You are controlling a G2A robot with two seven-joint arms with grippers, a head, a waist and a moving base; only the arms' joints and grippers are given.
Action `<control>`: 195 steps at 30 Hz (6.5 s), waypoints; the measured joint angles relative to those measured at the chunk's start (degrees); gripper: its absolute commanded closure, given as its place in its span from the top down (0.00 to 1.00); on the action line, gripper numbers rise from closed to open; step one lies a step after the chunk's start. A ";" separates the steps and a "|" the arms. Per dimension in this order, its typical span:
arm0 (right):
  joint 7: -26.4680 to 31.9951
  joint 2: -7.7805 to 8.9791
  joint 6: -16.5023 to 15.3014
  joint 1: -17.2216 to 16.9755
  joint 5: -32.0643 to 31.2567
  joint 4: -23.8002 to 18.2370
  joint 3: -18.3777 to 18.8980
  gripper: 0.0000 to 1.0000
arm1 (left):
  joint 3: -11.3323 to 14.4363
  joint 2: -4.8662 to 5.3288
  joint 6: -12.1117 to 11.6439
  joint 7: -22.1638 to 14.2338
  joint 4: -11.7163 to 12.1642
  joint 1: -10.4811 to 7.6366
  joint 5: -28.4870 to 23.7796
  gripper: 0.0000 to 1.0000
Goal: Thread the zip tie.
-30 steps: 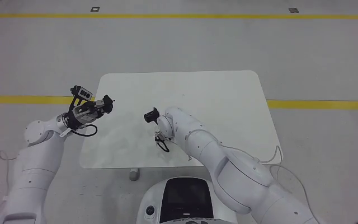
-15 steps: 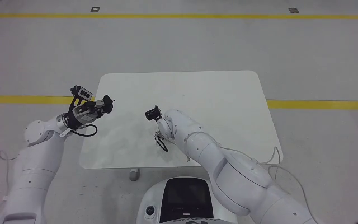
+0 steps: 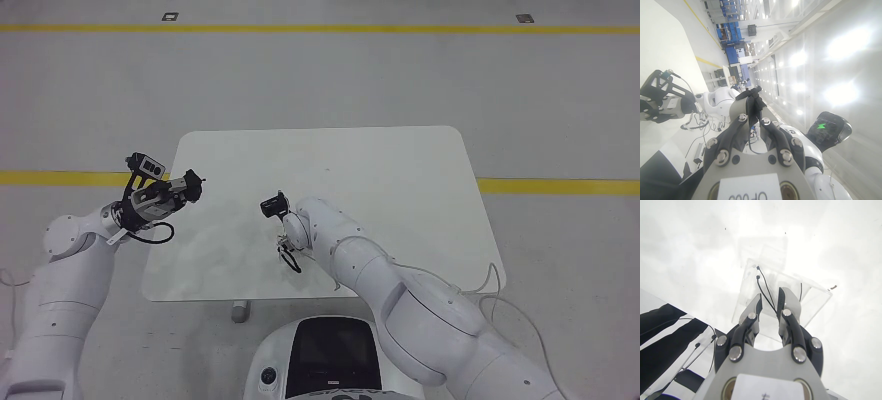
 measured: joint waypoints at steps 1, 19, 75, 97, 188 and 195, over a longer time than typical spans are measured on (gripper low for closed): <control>-0.19 0.00 0.05 -0.03 -0.04 0.00 0.05 0.16 | 0.00 0.00 0.00 0.00 0.00 0.00 0.00 0.00; -0.71 -0.08 0.41 -0.16 -0.88 0.41 0.84 0.14 | 0.00 0.00 0.00 0.00 0.00 0.00 0.00 0.00; 3.67 4.66 -2.76 1.48 1.94 -8.41 7.68 0.00 | 0.00 0.00 0.00 0.00 0.00 0.00 0.00 0.00; -5.68 10.55 -7.16 -6.25 4.28 -23.49 16.26 0.00 | 0.00 0.00 0.00 0.00 0.00 0.00 0.00 0.00; -64.77 17.61 -6.62 -40.68 -21.54 -67.29 14.55 0.00 | 8.32 -3.80 -3.49 13.65 -6.56 6.58 0.02 0.00; -66.40 17.66 -6.13 -41.28 -23.35 -67.01 13.65 0.00 | 8.46 -4.04 -3.46 16.31 -7.83 8.23 -0.28 0.00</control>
